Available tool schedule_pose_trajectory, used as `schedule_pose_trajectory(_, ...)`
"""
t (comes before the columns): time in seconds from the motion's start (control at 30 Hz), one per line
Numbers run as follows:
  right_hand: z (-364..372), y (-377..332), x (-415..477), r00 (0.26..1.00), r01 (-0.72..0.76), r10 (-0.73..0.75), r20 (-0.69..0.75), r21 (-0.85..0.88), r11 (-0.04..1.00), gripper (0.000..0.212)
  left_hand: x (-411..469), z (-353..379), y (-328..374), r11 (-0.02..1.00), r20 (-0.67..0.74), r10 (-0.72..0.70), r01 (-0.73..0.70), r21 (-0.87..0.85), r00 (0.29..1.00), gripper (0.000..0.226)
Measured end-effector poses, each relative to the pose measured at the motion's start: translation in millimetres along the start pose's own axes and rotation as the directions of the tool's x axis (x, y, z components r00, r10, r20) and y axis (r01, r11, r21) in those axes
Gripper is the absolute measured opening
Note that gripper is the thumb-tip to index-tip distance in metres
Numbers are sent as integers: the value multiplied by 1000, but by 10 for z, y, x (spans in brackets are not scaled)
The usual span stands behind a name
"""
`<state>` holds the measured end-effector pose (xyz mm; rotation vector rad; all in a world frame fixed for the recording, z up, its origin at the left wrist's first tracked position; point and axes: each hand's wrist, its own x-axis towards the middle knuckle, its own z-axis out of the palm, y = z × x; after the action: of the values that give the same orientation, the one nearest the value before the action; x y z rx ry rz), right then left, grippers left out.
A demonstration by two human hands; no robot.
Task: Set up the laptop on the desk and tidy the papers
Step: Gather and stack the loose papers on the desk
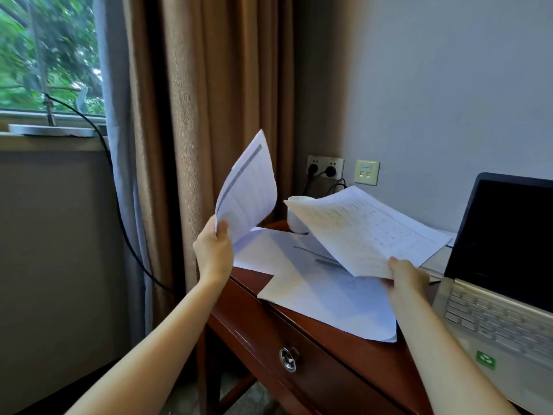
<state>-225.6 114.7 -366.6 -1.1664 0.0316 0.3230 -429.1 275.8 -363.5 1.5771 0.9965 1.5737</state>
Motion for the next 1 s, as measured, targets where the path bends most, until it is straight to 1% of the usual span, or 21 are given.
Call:
schedule_pose_trajectory(0.1,19,4,-43,994,106,-107,4,-158,982,18,-32,47,63,994,19,113,-114,4,993,32)
schedule_pose_trajectory(0.17,43,28,-40,990,139,-131,54,-194,971,15,-49,71,53,975,71,219,-221,27,973,36)
schedule_pose_trajectory(0.23,74,70,-6,988,133,-113,101,-210,969,28,-71,96,10,949,163,300,-311,48,940,45)
schedule_pose_trajectory(0.3,96,109,-15,984,118,-82,156,-233,965,31,-95,126,-46,902,274,373,-416,117,886,54)
schedule_pose_trajectory(0.4,112,132,-17,970,118,-61,233,-235,965,22,-174,160,-107,812,448,434,-555,181,782,52)
schedule_pose_trajectory(0.5,124,152,-14,955,88,-9,298,-252,964,18,-285,197,-138,777,575,414,-603,180,705,50)
schedule_pose_trajectory(0.57,123,181,-9,947,44,60,316,-313,949,27,-330,234,-167,768,640,394,-619,164,659,49)
schedule_pose_trajectory(0.63,124,210,-7,933,42,97,347,-372,927,33,-356,260,-188,767,688,363,-621,161,628,49)
schedule_pose_trajectory(0.73,129,237,-1,913,41,134,384,-413,910,35,-402,282,-231,759,740,342,-635,146,579,47)
schedule_pose_trajectory(0.8,133,231,-8,909,29,145,391,-408,913,28,-422,296,-265,771,770,324,-625,122,550,46)
schedule_pose_trajectory(0.83,136,220,-20,900,0,169,402,-388,922,25,-433,302,-270,776,779,317,-620,115,541,46)
schedule_pose_trajectory(0.93,136,180,-41,858,-110,257,445,-329,938,36,-482,337,-271,786,795,318,-613,84,517,44)
schedule_pose_trajectory(0.97,131,172,-47,844,-112,267,465,-335,936,37,-511,345,-257,787,802,322,-613,67,502,44)
schedule_pose_trajectory(1.0,121,170,-57,830,-95,269,489,-351,931,32,-545,351,-241,782,810,335,-621,45,481,43)
